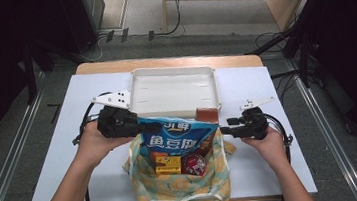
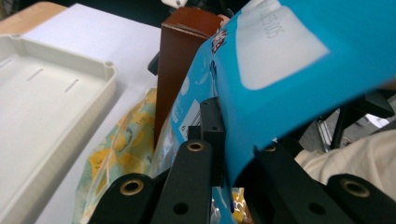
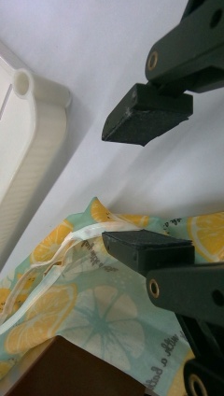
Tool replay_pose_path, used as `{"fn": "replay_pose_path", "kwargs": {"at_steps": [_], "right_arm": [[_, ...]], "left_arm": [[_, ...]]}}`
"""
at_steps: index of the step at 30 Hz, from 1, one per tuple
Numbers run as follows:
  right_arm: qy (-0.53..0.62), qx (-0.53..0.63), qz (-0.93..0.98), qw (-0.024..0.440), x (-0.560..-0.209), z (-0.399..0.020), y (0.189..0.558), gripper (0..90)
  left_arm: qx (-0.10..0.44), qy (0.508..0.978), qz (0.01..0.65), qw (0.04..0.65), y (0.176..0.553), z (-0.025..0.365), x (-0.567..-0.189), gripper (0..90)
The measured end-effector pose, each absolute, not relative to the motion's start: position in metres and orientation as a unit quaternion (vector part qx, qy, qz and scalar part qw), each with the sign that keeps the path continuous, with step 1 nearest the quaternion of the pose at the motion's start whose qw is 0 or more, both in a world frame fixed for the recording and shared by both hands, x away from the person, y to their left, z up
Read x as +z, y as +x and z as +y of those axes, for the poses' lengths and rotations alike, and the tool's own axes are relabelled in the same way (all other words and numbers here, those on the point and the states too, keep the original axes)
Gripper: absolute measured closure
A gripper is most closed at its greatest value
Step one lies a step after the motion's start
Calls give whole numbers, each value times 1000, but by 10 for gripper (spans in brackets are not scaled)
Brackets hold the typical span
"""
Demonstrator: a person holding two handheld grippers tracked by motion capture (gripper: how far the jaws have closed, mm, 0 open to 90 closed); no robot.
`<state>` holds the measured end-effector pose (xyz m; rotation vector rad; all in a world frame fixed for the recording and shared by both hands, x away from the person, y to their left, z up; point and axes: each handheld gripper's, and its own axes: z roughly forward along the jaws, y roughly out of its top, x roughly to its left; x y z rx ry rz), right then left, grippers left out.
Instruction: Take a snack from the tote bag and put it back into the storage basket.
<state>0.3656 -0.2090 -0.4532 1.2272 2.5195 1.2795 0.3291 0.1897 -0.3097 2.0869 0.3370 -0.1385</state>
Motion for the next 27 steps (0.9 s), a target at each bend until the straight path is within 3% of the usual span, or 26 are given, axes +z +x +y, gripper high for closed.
{"fn": "replay_pose_path", "kwargs": {"at_steps": [17, 27], "right_arm": [[397, 411, 820, 29, -454, -207, 366, 461], [396, 415, 819, 26, -454, -207, 366, 461]], "left_arm": [[-28, 843, 133, 520, 327, 184, -272, 900], [8, 825, 161, 541, 324, 211, -255, 900]]}}
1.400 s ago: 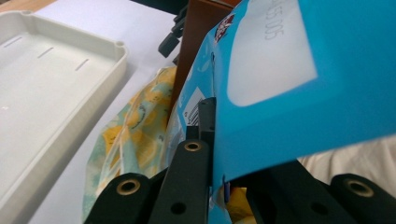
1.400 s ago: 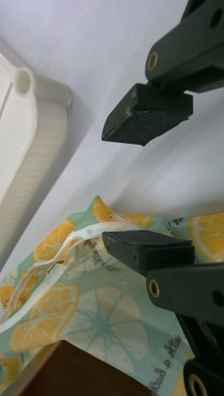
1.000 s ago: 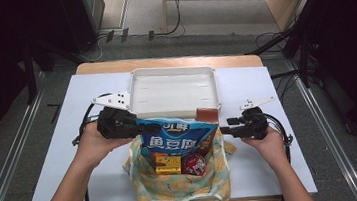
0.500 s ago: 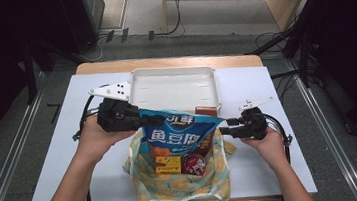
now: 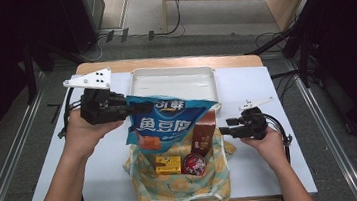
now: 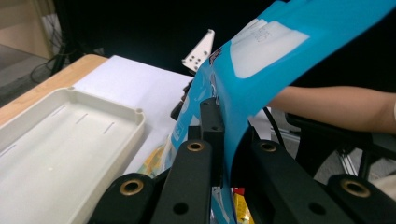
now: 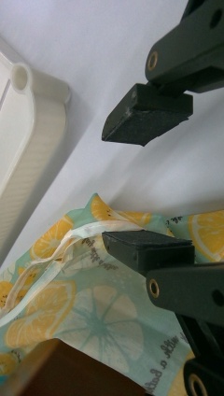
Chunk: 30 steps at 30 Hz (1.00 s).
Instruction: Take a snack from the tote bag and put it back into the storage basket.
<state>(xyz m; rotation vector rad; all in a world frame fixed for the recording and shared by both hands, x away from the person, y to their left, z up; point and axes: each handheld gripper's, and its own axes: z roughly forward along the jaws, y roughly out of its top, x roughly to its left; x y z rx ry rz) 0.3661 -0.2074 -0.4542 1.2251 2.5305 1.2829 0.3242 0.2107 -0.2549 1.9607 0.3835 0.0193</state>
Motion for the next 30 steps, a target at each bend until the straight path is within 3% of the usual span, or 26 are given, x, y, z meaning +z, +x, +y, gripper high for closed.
{"fn": "replay_pose_path", "kwargs": {"at_steps": [17, 30], "right_arm": [[393, 419, 818, 28, -453, -208, 366, 464], [385, 424, 819, 27, -452, -206, 367, 463]], "left_arm": [[50, 818, 202, 537, 322, 244, -251, 900], [42, 811, 245, 530, 338, 260, -268, 899]]}}
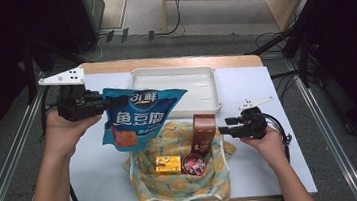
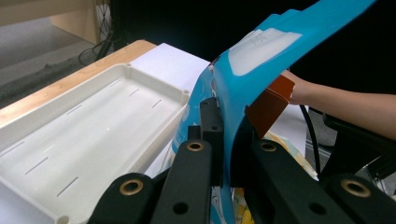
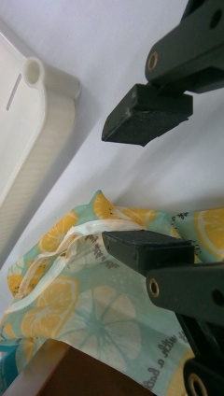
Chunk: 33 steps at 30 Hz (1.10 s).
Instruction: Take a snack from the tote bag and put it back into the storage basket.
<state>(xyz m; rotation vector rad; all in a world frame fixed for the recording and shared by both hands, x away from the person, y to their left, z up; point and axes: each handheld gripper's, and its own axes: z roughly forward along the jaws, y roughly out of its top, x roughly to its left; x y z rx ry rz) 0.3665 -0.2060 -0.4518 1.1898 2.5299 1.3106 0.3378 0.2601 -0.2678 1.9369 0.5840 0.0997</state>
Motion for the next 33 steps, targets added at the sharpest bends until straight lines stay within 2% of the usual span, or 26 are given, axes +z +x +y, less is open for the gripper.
{"fn": "replay_pose_path", "kwargs": {"at_steps": [12, 33], "right_arm": [[383, 426, 819, 29, -450, -203, 368, 463], [380, 435, 816, 31, -449, -198, 372, 465]], "left_arm": [[74, 812, 276, 508, 342, 269, -263, 899], [61, 820, 312, 476, 390, 259, -249, 897]]}}
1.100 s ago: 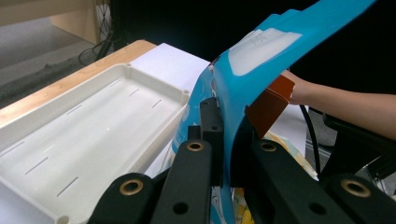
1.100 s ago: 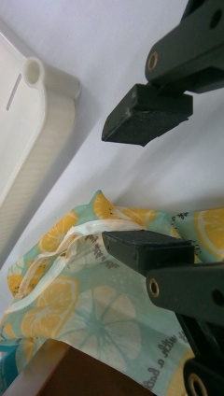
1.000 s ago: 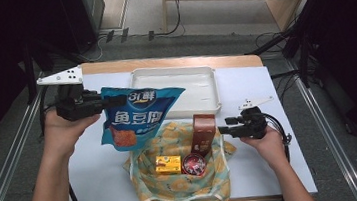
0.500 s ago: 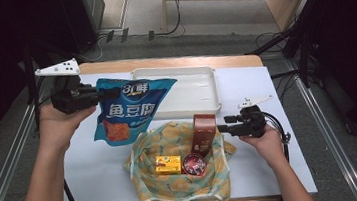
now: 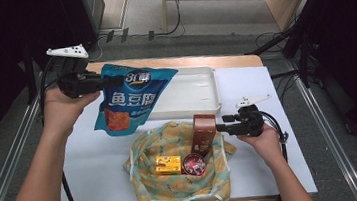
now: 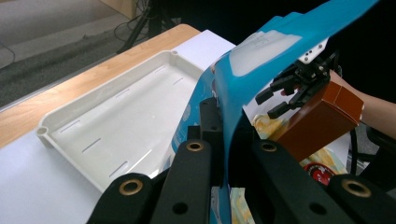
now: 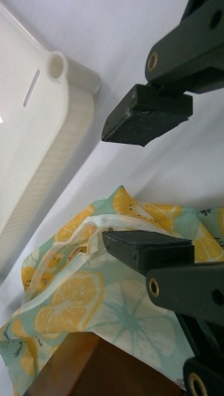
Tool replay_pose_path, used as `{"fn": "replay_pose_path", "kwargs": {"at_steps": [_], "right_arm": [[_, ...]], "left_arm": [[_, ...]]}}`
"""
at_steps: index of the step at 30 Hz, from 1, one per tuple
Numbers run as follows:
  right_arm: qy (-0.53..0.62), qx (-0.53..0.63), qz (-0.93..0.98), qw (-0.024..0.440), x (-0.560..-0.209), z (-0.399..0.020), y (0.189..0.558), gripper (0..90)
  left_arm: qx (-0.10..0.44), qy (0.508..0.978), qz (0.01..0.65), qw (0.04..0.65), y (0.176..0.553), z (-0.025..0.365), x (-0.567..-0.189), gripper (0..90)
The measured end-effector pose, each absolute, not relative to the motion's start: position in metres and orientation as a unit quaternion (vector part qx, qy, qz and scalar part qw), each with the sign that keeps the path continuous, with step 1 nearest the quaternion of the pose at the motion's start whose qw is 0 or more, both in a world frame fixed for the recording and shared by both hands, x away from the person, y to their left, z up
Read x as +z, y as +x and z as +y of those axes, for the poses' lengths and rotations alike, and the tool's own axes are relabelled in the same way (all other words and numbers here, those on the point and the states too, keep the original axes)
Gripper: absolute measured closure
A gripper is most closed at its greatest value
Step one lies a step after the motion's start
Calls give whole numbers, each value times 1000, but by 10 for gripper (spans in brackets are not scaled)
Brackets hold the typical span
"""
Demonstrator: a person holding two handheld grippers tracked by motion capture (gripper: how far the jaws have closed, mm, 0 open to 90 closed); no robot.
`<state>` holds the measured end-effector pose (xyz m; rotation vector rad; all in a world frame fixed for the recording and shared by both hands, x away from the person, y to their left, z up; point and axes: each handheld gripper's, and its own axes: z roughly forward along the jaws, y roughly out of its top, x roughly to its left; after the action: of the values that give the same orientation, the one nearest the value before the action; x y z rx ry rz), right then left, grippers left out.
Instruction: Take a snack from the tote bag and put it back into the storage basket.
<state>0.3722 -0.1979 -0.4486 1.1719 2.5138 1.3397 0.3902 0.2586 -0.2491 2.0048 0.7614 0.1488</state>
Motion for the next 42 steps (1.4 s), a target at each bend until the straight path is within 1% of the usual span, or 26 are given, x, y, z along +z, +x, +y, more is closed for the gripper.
{"fn": "replay_pose_path", "kwargs": {"at_steps": [6, 14, 26, 33, 42], "right_arm": [[381, 435, 815, 28, -448, -198, 372, 466], [379, 434, 817, 32, -448, -197, 371, 469], [380, 432, 817, 28, -449, -197, 371, 470], [379, 435, 817, 29, -447, -197, 369, 470], [377, 435, 817, 30, -446, -196, 366, 469]], "left_arm": [[49, 810, 320, 489, 404, 257, -244, 897], [69, 814, 325, 476, 421, 247, -234, 897], [75, 815, 325, 474, 449, 232, -231, 897], [69, 816, 325, 473, 461, 221, -235, 897], [59, 823, 317, 468, 478, 197, -246, 897]]}}
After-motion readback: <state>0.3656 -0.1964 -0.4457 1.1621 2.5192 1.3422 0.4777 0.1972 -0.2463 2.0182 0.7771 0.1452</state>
